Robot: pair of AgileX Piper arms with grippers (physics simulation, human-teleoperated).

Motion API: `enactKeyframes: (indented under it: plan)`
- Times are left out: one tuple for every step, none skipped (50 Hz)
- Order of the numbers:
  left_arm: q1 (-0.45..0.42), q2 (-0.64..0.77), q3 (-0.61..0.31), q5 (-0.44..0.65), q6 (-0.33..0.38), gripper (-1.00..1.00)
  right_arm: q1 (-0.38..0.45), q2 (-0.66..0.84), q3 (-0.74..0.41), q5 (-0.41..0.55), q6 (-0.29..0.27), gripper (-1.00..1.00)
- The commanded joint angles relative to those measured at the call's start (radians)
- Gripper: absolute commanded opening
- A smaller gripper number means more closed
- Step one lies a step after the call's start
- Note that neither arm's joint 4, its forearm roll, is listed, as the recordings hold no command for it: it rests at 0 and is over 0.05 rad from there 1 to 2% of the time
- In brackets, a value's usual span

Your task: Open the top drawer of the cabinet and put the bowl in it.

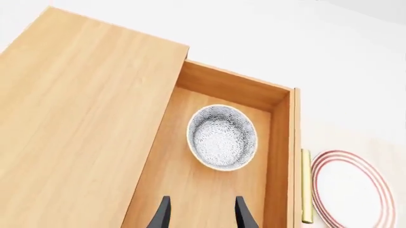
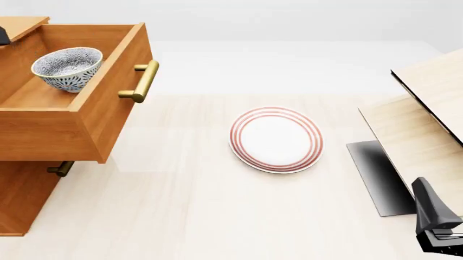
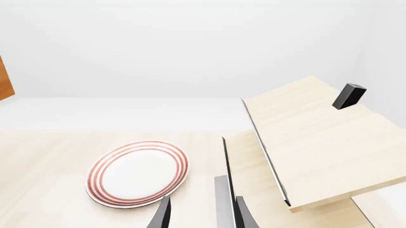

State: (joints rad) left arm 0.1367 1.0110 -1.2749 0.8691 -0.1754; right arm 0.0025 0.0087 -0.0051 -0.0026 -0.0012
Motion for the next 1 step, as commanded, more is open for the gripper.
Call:
enactKeyframes:
  plan:
    - [-0.006, -0.046, -0.019, 0.041, 0.018, 1.00, 0.000, -0.001, 0.001, 0.000, 0.000, 1.00]
